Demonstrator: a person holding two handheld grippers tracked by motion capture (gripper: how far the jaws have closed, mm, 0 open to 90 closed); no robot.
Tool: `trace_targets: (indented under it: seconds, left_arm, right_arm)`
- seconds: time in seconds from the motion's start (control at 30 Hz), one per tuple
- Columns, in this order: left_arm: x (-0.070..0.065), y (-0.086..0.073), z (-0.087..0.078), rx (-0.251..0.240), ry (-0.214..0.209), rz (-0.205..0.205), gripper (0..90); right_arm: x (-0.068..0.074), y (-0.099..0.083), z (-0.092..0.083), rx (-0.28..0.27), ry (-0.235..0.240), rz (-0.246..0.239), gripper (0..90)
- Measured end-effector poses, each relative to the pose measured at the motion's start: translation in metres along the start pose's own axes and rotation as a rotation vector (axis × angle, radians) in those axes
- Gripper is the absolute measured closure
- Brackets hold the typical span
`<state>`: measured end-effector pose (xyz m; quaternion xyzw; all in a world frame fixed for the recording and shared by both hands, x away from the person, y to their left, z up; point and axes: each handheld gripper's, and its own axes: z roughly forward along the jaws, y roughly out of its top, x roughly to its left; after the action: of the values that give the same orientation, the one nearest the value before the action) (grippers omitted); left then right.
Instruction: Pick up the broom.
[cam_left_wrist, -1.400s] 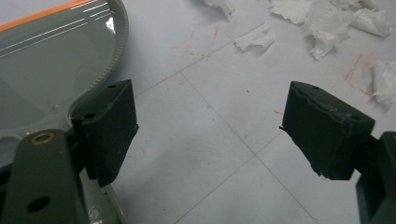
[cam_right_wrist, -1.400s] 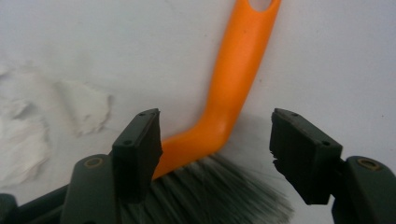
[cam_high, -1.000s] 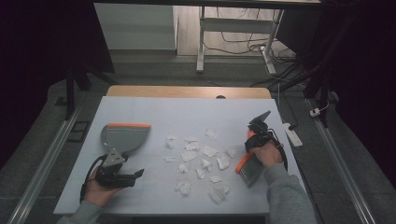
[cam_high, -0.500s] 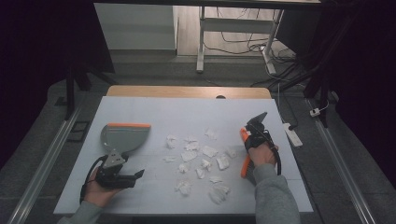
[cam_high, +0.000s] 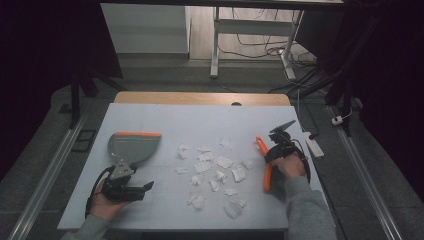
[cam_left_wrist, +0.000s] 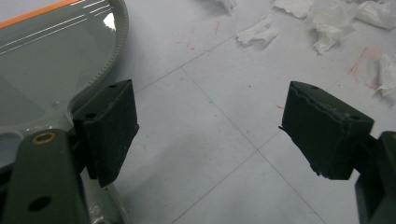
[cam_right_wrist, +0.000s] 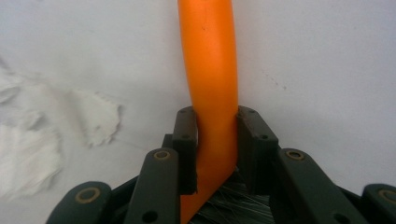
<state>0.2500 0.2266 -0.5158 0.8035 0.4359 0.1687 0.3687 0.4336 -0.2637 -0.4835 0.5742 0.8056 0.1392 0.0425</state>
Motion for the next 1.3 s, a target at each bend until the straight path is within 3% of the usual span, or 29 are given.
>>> trace_targets:
  seconds: [0.33, 0.57, 0.77, 1.07, 1.3]
  left_arm:
    - [0.0, 0.0, 0.001, 0.002, 0.003, -0.003, 19.3]
    - [-0.002, 0.005, 0.002, 0.0, 0.01, 0.001, 19.3]
    - [-0.005, 0.009, 0.003, 0.0, 0.009, 0.006, 19.3]
    - [-0.004, 0.01, 0.002, -0.011, 0.011, 0.004, 19.3]
    - [-0.004, 0.012, 0.001, -0.013, 0.012, 0.006, 19.3]
  right_arm:
    - [-0.021, -0.014, -0.033, -0.155, 0.142, -0.013, 70.9]
    - [-0.022, -0.021, -0.057, -0.287, 0.229, -0.016, 70.9]
    - [-0.012, -0.023, -0.069, -0.371, 0.279, -0.039, 70.8]
    - [0.007, -0.021, -0.072, -0.456, 0.377, -0.051, 70.8]
    - [0.025, -0.02, -0.075, -0.521, 0.423, -0.07, 70.8]
